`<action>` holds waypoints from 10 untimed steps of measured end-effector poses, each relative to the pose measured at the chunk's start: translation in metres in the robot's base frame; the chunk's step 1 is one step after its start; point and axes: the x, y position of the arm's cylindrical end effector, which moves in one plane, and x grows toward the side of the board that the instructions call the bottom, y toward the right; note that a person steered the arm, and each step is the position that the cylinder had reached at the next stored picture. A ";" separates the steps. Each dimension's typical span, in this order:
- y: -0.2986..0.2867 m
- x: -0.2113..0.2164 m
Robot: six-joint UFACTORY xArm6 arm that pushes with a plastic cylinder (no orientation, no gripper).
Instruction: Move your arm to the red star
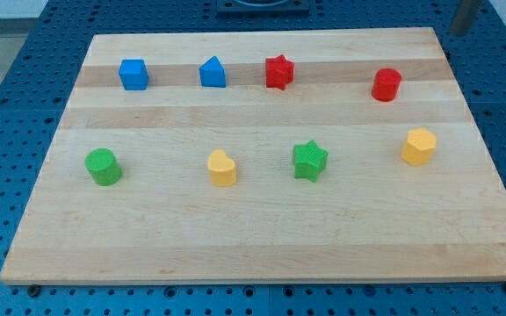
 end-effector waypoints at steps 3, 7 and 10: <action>0.000 -0.002; -0.139 0.006; -0.314 0.019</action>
